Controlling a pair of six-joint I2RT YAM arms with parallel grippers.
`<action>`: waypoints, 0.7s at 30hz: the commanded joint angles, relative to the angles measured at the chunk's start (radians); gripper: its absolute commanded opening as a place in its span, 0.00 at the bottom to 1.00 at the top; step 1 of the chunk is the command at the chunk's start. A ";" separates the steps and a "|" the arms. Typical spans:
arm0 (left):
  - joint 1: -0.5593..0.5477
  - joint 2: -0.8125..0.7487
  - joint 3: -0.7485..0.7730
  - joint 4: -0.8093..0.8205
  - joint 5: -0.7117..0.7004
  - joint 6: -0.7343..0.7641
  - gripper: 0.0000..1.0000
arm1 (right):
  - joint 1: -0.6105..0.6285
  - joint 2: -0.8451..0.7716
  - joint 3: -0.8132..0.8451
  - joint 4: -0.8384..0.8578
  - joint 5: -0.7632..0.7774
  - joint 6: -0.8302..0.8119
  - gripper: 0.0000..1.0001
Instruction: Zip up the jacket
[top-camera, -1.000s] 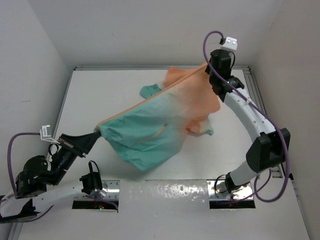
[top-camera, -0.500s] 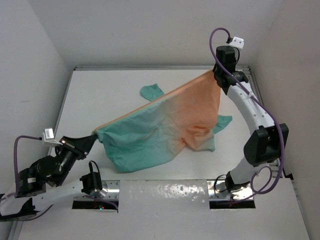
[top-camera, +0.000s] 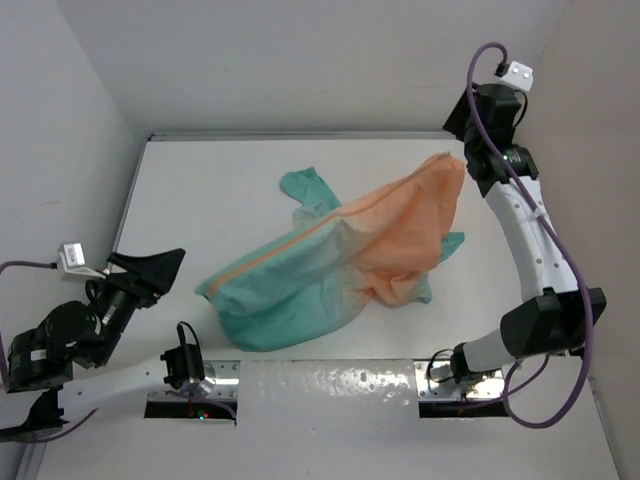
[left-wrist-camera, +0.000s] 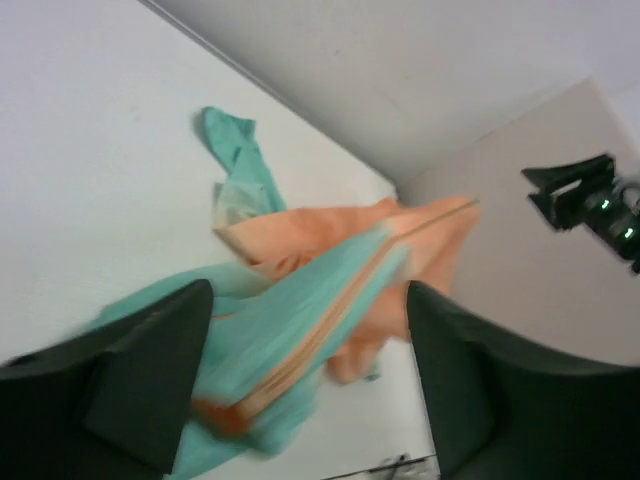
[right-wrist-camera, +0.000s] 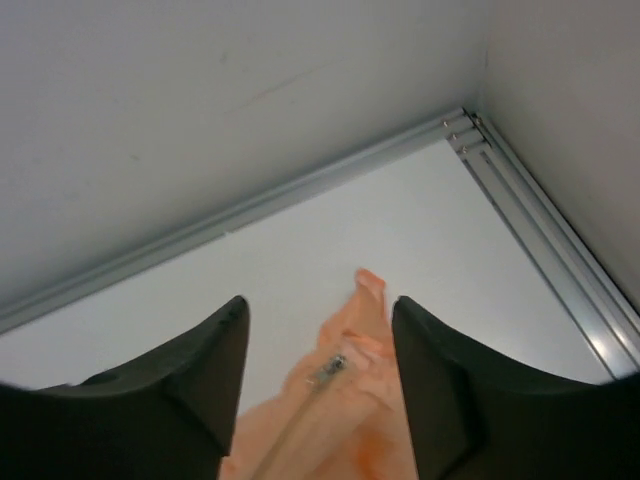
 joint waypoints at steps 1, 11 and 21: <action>-0.003 0.123 0.055 0.087 -0.011 0.119 0.83 | -0.016 -0.043 0.126 -0.050 -0.140 0.017 0.62; -0.003 0.324 0.093 0.259 0.175 0.242 1.00 | -0.016 -0.405 -0.115 -0.047 -0.440 0.124 0.99; -0.003 0.475 0.066 0.485 0.408 0.323 1.00 | -0.016 -0.986 -0.715 -0.122 -0.953 0.256 0.99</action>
